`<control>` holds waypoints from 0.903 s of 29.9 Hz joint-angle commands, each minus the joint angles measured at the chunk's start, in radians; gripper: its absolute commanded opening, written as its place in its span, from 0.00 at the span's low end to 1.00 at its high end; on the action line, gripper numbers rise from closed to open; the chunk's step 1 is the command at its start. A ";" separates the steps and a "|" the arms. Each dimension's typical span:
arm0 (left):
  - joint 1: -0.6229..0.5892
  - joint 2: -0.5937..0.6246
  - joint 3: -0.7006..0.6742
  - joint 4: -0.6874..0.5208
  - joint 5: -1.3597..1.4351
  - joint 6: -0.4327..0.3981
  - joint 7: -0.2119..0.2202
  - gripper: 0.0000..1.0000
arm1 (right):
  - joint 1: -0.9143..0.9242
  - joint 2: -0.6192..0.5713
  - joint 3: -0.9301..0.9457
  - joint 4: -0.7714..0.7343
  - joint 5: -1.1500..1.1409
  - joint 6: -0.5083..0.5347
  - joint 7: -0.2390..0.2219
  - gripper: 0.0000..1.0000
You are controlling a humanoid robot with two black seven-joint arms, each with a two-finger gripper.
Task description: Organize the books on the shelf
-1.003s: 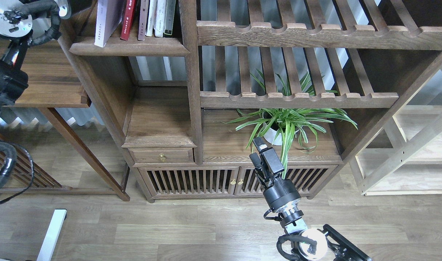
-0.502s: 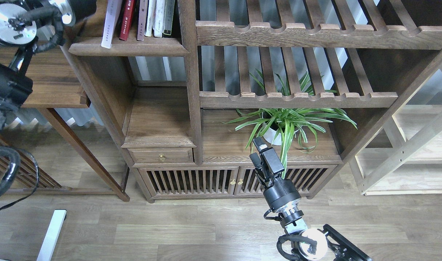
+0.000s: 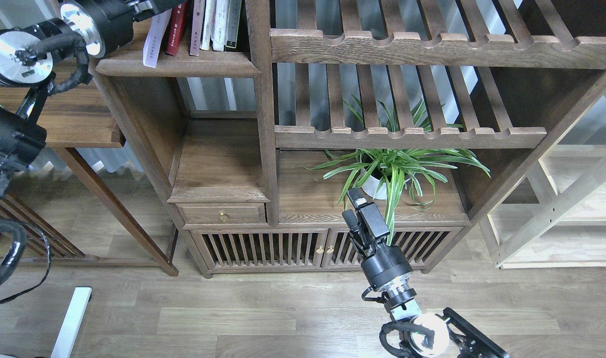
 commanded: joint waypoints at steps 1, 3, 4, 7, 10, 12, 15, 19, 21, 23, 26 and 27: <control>0.024 0.009 -0.009 -0.037 0.000 0.000 0.000 0.86 | 0.000 0.000 0.000 0.000 0.000 0.000 0.000 0.99; 0.043 0.019 -0.009 -0.060 0.000 0.000 0.000 0.86 | 0.000 0.000 0.000 0.000 0.000 0.000 0.000 0.99; 0.051 0.022 -0.010 -0.072 0.000 0.000 0.000 0.86 | 0.000 0.000 0.000 0.000 0.000 0.000 0.000 0.99; 0.074 0.029 -0.012 -0.101 0.000 0.000 0.000 0.88 | 0.000 0.000 0.000 0.000 0.000 0.000 0.000 0.99; 0.083 0.044 -0.012 -0.109 -0.002 0.000 0.000 0.92 | 0.000 0.000 0.000 0.000 0.000 0.000 0.000 0.99; 0.093 0.048 -0.012 -0.113 -0.002 -0.001 0.000 0.95 | 0.000 0.000 -0.001 0.000 0.000 0.000 0.000 0.99; 0.106 0.061 -0.012 -0.135 -0.002 -0.001 0.000 0.98 | 0.000 0.000 -0.001 0.000 0.000 0.000 0.000 0.99; 0.124 0.078 -0.012 -0.161 -0.002 0.000 0.000 0.98 | 0.000 0.000 -0.001 0.000 0.000 0.000 0.000 0.99; 0.130 0.081 -0.013 -0.170 -0.003 -0.001 0.000 0.98 | 0.000 0.000 -0.001 0.000 0.000 0.000 0.000 0.99; 0.132 0.085 -0.015 -0.176 -0.002 0.000 0.000 0.98 | 0.000 0.000 0.000 0.000 0.000 0.000 0.000 0.99; 0.132 0.085 -0.018 -0.181 -0.002 0.000 0.000 0.98 | 0.000 0.000 0.000 0.000 0.000 0.000 0.000 0.99; 0.132 0.084 -0.018 -0.181 -0.002 0.000 0.000 0.98 | 0.000 0.000 0.000 0.000 0.000 0.000 0.000 0.99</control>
